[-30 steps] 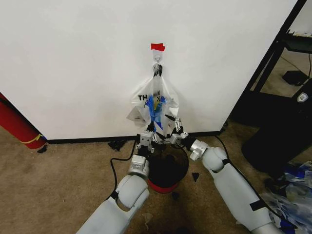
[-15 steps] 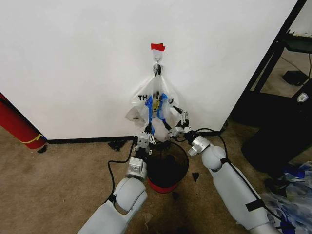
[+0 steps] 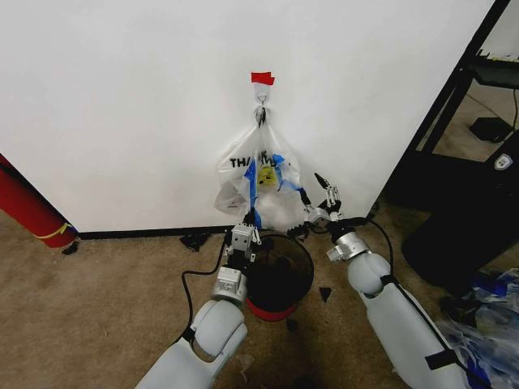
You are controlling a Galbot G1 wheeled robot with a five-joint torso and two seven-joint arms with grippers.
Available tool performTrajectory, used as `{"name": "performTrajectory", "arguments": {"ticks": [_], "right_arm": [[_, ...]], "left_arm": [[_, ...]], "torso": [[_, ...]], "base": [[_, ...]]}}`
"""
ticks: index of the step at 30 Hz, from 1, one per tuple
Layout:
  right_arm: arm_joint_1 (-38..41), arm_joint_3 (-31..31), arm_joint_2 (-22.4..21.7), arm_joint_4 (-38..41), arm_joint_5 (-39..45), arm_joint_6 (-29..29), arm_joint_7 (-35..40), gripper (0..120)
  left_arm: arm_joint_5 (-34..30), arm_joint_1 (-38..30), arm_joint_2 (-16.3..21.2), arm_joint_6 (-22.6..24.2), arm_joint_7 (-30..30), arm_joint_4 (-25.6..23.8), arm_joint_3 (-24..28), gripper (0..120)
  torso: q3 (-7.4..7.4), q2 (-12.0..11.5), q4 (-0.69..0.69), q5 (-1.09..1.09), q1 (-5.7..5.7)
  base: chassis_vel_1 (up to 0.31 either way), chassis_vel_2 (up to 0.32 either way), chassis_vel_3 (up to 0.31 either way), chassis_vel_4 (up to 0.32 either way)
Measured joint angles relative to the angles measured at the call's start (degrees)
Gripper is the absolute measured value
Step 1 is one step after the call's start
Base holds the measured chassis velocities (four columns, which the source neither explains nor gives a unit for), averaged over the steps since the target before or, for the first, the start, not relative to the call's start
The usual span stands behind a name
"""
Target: Pick up the garbage bag from the wall and place it over the trash bin.
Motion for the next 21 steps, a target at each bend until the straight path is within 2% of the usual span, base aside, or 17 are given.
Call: {"name": "performTrajectory", "arguments": {"ticks": [5, 7, 12, 15, 16, 19, 21], "right_arm": [[0.9, -0.6, 0.4, -1.7, 4.2, 0.2, 1.7, 30], [1.2, -0.8, 0.7, -2.2, 5.1, 0.6, 2.2, 37], [1.5, -1.5, 1.1, -3.0, 6.1, 1.2, 3.0, 48], [2.3, -1.7, 1.3, -3.7, 6.2, 1.4, 3.4, 59], [2.3, -1.7, 1.3, -3.7, 6.2, 1.4, 3.4, 59], [3.4, -1.9, 1.7, -4.3, 6.2, 1.8, 4.0, 73], [4.0, -1.9, 2.1, -4.5, 6.2, 2.3, 4.5, 78]], "left_arm": [[0.0, 0.2, 0.3, -0.3, 0.1, 0.2, -0.2, 0], [0.0, 0.2, 0.4, -0.5, 0.2, 0.5, -0.2, 0], [-0.1, -0.5, 0.6, -0.8, 0.3, 1.2, -0.3, 0], [-0.4, -1.1, 0.7, -1.1, 0.3, 1.8, -0.2, 0], [-0.4, -1.1, 0.7, -1.1, 0.3, 1.8, -0.2, 0], [-0.6, -1.6, 0.8, -1.3, 0.3, 2.4, 0.0, 0], [-0.9, -1.9, 0.9, -1.4, 0.3, 2.6, 0.2, 0]], "torso": [[0.0, 0.0, 0.0, 0.0, 0.0], [0.0, 0.0, 0.0, -0.01, 0.0], [0.0, 0.0, 0.0, -0.01, 0.0], [0.0, 0.0, -0.01, -0.01, 0.0], [0.0, 0.0, -0.01, -0.01, 0.0], [0.0, 0.0, 0.0, -0.01, 0.0], [0.0, 0.0, 0.0, -0.01, 0.0]], "base": [[0.0, 0.0, 0.0, 0.0], [0.0, 0.0, 0.0, 0.0], [0.0, 0.0, 0.0, 0.0], [0.0, 0.0, 0.0, 0.0], [0.0, 0.0, 0.0, 0.0], [0.0, 0.0, 0.0, 0.0], [0.0, 0.0, 0.0, 0.0]]}}
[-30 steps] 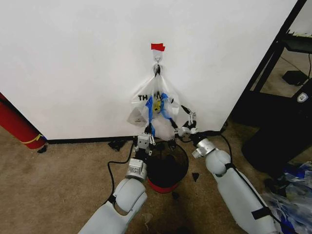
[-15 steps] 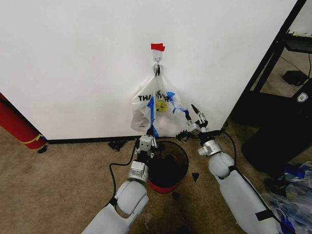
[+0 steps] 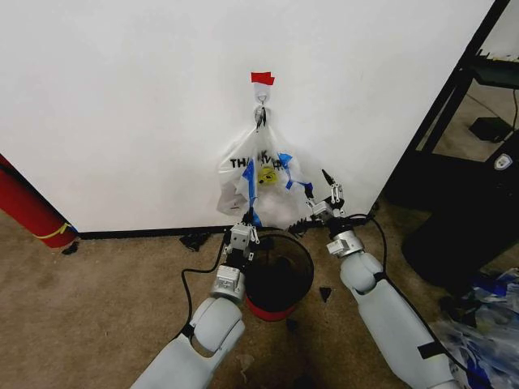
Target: Pick up the garbage bag from the wall and place it over the trash bin.
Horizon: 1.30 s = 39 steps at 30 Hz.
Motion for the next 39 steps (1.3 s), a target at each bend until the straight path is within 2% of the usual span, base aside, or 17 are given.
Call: {"name": "performTrajectory", "arguments": {"ticks": [1, 2, 5, 13, 18, 20, 23, 27, 30, 36, 37, 39], "right_arm": [[0.4, 0.0, 0.4, -0.2, 0.0, 0.7, 0.4, 86], [0.4, 0.0, 0.4, -0.2, 0.0, 0.7, 0.4, 86], [0.7, 0.0, 1.0, -0.4, 0.3, 2.1, 1.2, 98], [-0.7, 0.3, 1.5, -0.4, 1.4, 3.4, 2.2, 98], [-1.9, 0.5, 1.2, 0.4, 2.5, 3.8, 2.2, 86], [-2.4, 0.7, 1.0, 1.0, 3.1, 4.2, 2.4, 73], [-2.7, 0.9, 1.0, 1.2, 3.3, 4.3, 2.6, 67], [-2.7, 0.9, 1.0, 1.3, 4.3, 4.4, 3.0, 49], [-2.4, 0.8, 1.0, 1.1, 4.9, 4.4, 2.9, 42], [-2.3, 0.3, 1.1, 0.6, 8.4, 5.4, 1.4, 15], [-2.3, 0.3, 1.1, 0.6, 8.4, 5.4, 1.4, 15], [-2.6, 0.0, 1.0, 0.8, 10.1, 5.4, 0.9, 7]], "left_arm": [[-0.2, -0.3, 0.1, 0.0, 0.0, 0.2, 0.2, 0], [-0.2, -0.3, 0.1, 0.0, 0.0, 0.2, 0.2, 0], [-0.6, -0.8, 0.2, -0.1, 0.0, 0.6, 0.5, 0], [-1.0, -1.5, 0.6, -0.5, 0.0, 1.3, 0.9, 0], [-1.0, -1.6, 0.7, -0.7, 0.0, 1.4, 1.0, 0], [-1.0, -1.6, 0.9, -0.8, 0.0, 1.4, 1.0, 0], [-1.0, -1.4, 1.0, -0.9, 0.0, 1.4, 1.0, 0], [-0.9, -0.9, 1.2, -0.9, 0.0, 1.3, 1.0, 0], [-0.8, -0.8, 1.2, -0.9, 0.0, 1.2, 1.0, 0], [-0.4, 0.2, 1.3, -1.0, 0.0, 0.8, 0.9, 0], [-0.4, 0.2, 1.3, -1.0, 0.0, 0.8, 0.9, 0], [-0.3, 0.4, 1.2, -1.1, 0.0, 0.8, 0.7, 0]], "torso": [[0.0, 0.0, 0.0, 0.0, 0.0], [0.0, 0.0, 0.0, 0.0, 0.0], [0.0, 0.0, 0.0, 0.0, 0.0], [0.0, 0.0, 0.0, 0.0, 0.0], [0.0, 0.0, -0.01, 0.0, 0.0], [0.0, 0.0, -0.01, 0.0, 0.0], [0.0, 0.0, 0.0, 0.0, 0.0], [0.0, 0.0, 0.0, 0.0, 0.0], [0.0, 0.0, 0.0, 0.0, 0.0], [0.0, 0.0, 0.0, 0.0, 0.0], [0.0, 0.0, 0.0, 0.0, 0.0], [0.0, 0.0, 0.0, 0.01, 0.0]], "base": [[0.0, 0.0, 0.0, 0.0], [0.0, 0.0, 0.0, 0.0], [0.0, 0.0, 0.0, 0.0], [0.0, 0.0, 0.0, 0.0], [0.0, 0.0, 0.0, 0.0], [0.0, 0.0, 0.0, 0.0], [0.0, 0.0, 0.0, 0.0], [0.0, 0.0, 0.0, 0.0], [0.0, 0.0, 0.0, 0.0], [0.0, 0.0, 0.0, 0.0], [0.0, 0.0, 0.0, 0.0], [0.0, 0.0, 0.0, 0.0]]}}
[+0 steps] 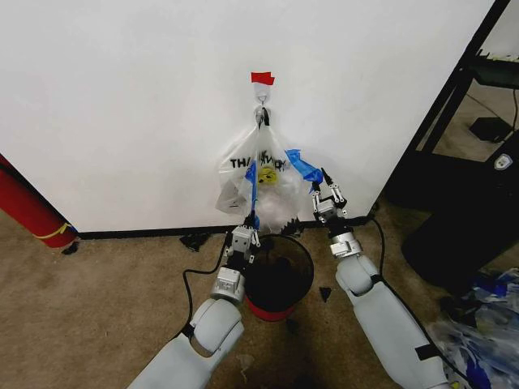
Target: Pick up the garbage bag from the wall and place it over the trash bin.
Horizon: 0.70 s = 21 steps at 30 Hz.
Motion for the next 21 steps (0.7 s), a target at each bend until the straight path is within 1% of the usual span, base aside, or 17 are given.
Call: {"name": "performTrajectory", "arguments": {"ticks": [2, 6, 9, 12, 13, 17, 19, 21], "right_arm": [[-0.4, -0.2, -0.1, 0.3, 1.5, 0.0, -0.2, 0], [-2.0, -0.6, -0.5, 1.8, 5.0, 0.2, -0.5, 0], [-5.9, -1.1, -1.2, 6.3, 11.2, -1.1, -0.4, 0], [-11.2, -0.6, -1.8, 11.3, 15.1, -2.4, -0.2, 0], [-11.2, -0.6, -1.8, 11.3, 15.1, -2.4, -0.2, 0], [-20.0, 1.8, -1.9, 16.6, 15.7, -2.0, -0.4, 0], [-21.1, 2.1, -1.8, 17.2, 15.7, -1.9, -0.5, 0], [-25.7, 3.0, -1.8, 19.7, 15.8, -1.3, -0.7, 0]], "left_arm": [[0.1, 0.2, -0.1, -0.2, 0.0, -0.1, -0.3, 0], [0.2, 0.8, -0.2, -0.5, 0.0, -0.7, -1.1, 0], [0.4, 2.6, -0.5, -1.4, 0.0, -1.9, -2.7, 0], [0.4, 5.3, -0.8, -2.3, 0.0, -3.6, -4.8, 0], [0.4, 5.3, -0.8, -2.3, 0.0, -3.6, -4.8, 0], [0.4, 9.4, -1.3, -3.8, 0.0, -4.8, -8.4, 0], [0.4, 9.8, -1.4, -4.0, 0.0, -4.9, -8.7, 0], [0.3, 11.6, -1.8, -4.9, -0.4, -5.0, -9.9, 0]], "torso": [[0.0, 0.0, 0.0, 0.0, 0.0], [0.0, 0.0, 0.0, 0.0, 0.0], [0.0, 0.0, 0.0, 0.0, 0.0], [0.0, 0.0, -0.01, 0.0, 0.0], [0.0, 0.0, -0.01, 0.0, 0.0], [-0.01, 0.0, 0.0, 0.0, 0.0], [-0.01, 0.0, 0.0, 0.0, 0.0], [-0.01, 0.0, -0.01, 0.0, 0.0]], "base": [[0.0, 0.0, 0.0, 0.0], [0.0, 0.0, 0.0, 0.0], [0.0, 0.0, 0.0, 0.0], [0.0, 0.0, 0.0, 0.0], [0.0, 0.0, 0.0, 0.0], [0.0, 0.0, 0.0, 0.0], [0.0, 0.0, 0.0, 0.0], [0.0, 0.0, 0.0, 0.0]]}}
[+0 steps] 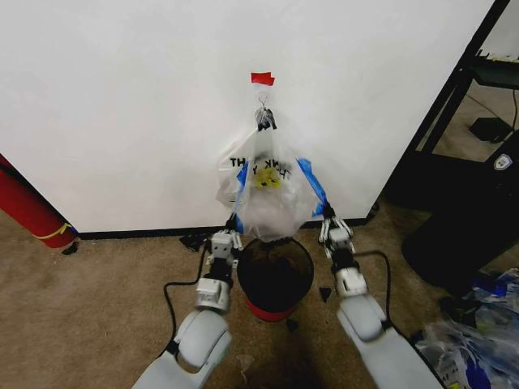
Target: Pick up the garbage bag from the wall and place it over the trash bin.
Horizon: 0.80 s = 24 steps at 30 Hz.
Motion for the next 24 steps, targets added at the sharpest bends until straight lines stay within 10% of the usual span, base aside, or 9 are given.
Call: {"name": "performTrajectory", "arguments": {"ticks": [24], "right_arm": [[-15.2, 5.2, 0.4, 18.6, -1.7, 10.8, -5.7, 0]], "left_arm": [[0.9, 10.0, 0.1, -3.9, 0.1, -17.1, -2.6, 0]], "torso": [[0.01, 0.0, 0.01, 0.0, 0.0]], "base": [[0.0, 0.0, 0.0, 0.0]]}}
